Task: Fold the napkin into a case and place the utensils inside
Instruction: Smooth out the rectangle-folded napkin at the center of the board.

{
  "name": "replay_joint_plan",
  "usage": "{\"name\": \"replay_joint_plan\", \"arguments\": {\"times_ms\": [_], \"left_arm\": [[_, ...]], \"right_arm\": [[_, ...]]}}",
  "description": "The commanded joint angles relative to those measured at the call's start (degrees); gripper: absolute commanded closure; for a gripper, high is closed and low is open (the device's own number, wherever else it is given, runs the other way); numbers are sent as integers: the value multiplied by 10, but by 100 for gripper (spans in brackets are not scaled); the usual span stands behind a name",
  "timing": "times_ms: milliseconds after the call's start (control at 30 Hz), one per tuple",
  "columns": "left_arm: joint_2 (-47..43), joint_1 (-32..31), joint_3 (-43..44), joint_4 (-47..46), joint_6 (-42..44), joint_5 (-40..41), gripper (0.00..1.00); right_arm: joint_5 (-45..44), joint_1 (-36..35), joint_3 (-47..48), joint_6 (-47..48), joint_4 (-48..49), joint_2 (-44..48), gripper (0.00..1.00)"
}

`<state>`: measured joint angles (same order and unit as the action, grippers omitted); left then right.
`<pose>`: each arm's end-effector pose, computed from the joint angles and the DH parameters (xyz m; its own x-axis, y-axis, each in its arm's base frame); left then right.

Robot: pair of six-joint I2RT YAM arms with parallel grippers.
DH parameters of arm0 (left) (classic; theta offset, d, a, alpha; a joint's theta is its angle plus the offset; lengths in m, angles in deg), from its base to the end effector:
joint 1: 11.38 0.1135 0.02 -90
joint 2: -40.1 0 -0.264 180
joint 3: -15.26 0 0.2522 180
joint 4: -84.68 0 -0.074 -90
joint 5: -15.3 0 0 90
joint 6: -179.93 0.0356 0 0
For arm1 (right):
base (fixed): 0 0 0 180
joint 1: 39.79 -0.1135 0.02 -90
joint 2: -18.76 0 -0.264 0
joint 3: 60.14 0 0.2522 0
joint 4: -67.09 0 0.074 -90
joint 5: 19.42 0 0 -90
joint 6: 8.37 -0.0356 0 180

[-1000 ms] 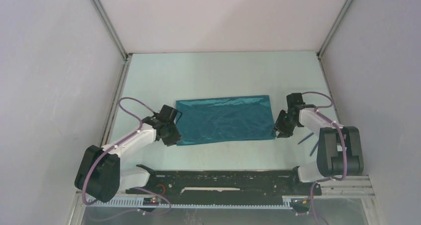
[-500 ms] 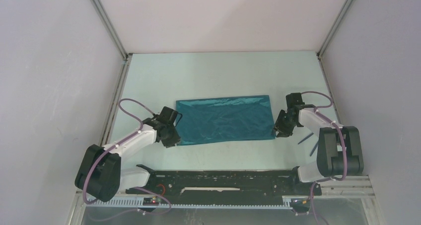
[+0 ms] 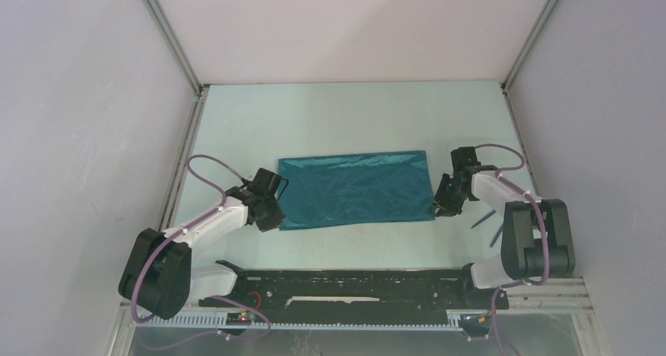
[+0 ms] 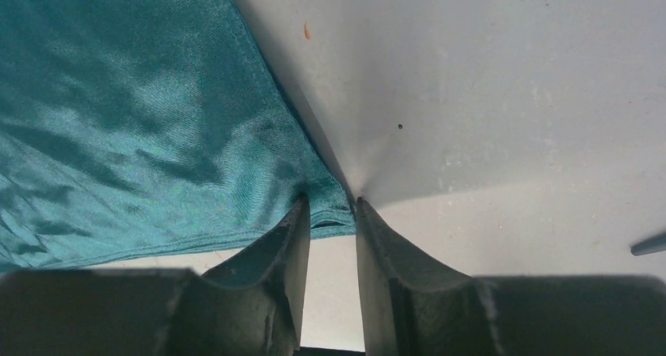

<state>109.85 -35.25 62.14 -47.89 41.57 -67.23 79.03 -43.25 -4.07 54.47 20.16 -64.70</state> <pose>0.1828 -0.0758 0.1603 -0.8420 -0.4377 -0.3155 -0.4034 0.8990 -0.1706 0.2426 0.0199 0.1546 -0.9004 0.3979 -0.1759 0.3503 0.9029 0.2492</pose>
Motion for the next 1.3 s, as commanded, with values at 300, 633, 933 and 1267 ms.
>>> {"name": "replay_joint_plan", "arguments": {"times_ms": [300, 633, 933, 1267], "left_arm": [[-62, -4, 1, 16, -2, 2, 100], [-78, -4, -5, 28, -4, -4, 100], [-54, -4, 8, 24, -3, -1, 57], [-19, -4, 5, -5, 2, 3, 62]], "right_arm": [[-17, -8, -3, -5, -24, 44, 87], [-20, -14, -3, -14, -37, 58, 100], [-33, -15, -11, -29, -48, 62, 100], [-33, -12, -15, -22, -30, 39, 100]]}}
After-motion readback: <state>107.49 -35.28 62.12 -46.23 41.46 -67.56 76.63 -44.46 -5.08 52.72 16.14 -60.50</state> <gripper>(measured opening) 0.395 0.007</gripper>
